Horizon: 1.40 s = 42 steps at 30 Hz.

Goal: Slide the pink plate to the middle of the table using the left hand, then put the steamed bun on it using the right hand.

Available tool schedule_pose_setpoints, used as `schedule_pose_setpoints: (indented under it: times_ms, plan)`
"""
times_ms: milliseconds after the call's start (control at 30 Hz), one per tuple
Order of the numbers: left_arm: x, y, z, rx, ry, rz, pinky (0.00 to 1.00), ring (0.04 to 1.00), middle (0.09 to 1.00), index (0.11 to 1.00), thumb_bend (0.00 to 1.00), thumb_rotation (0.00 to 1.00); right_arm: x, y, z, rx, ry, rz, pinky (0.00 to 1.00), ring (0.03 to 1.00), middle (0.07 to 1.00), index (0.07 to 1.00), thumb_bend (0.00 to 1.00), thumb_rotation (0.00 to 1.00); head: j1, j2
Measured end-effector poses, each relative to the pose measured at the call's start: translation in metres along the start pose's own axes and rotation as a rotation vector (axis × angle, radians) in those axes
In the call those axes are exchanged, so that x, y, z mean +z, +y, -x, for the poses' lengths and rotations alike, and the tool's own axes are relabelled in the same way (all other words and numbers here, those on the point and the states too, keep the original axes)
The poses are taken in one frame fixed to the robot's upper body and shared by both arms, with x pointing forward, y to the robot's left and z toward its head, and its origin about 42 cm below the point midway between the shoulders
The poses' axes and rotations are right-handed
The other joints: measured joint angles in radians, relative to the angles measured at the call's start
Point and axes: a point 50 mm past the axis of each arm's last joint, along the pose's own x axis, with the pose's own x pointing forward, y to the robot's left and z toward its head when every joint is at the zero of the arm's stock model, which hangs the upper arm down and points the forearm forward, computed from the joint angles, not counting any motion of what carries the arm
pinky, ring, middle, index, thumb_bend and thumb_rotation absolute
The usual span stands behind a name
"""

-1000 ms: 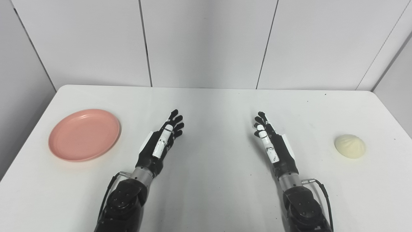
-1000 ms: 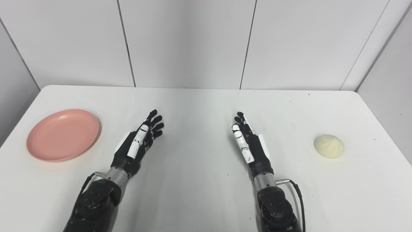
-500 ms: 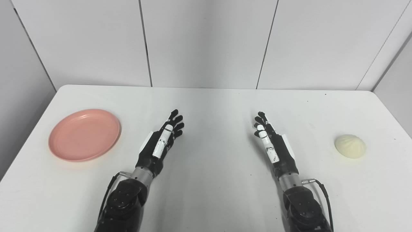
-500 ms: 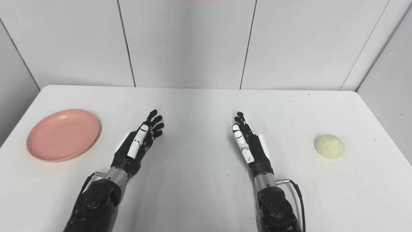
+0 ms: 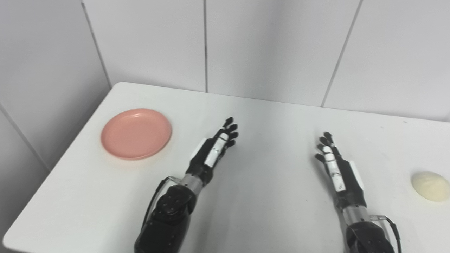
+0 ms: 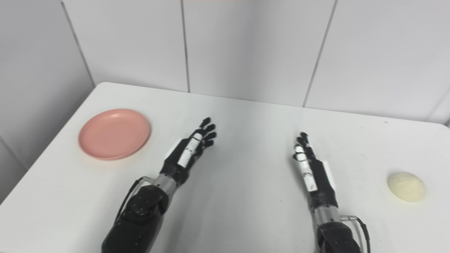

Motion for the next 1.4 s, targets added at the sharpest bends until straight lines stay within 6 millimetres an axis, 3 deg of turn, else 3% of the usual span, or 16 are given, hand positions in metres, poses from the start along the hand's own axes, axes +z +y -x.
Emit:
schedule_pose_setpoints:
  times_ms: [200, 900, 1267, 1400]
  plan:
    - [0.000, -0.004, -0.005, 0.013, 0.000, -0.007, 0.95, 0.956, 0.974, 0.981, 0.38, 1.00, -0.001, -0.004, 0.000, 0.008, 0.003, -0.011, 0.96, 0.960, 0.974, 0.989, 0.17, 1.00, 0.032, -0.014]
    - [0.004, -0.006, -0.011, 0.060, -0.013, -0.007, 0.97, 0.960, 0.975, 0.983, 0.41, 1.00, 0.000, -0.005, -0.002, 0.011, -0.002, -0.018, 0.97, 0.968, 0.981, 0.993, 0.16, 1.00, 0.042, -0.023]
    - [0.033, -0.004, -0.004, 0.123, -0.025, 0.051, 0.96, 0.961, 0.974, 0.983, 0.47, 1.00, 0.004, -0.005, -0.008, 0.017, -0.014, -0.023, 0.98, 0.973, 0.986, 1.000, 0.14, 1.00, 0.051, -0.034]
    - [0.059, 0.004, -0.003, 0.152, -0.108, 0.051, 0.97, 0.944, 0.964, 0.976, 0.47, 1.00, 0.003, -0.005, -0.009, 0.020, -0.012, -0.025, 0.98, 0.972, 0.985, 1.000, 0.14, 1.00, 0.052, -0.035]
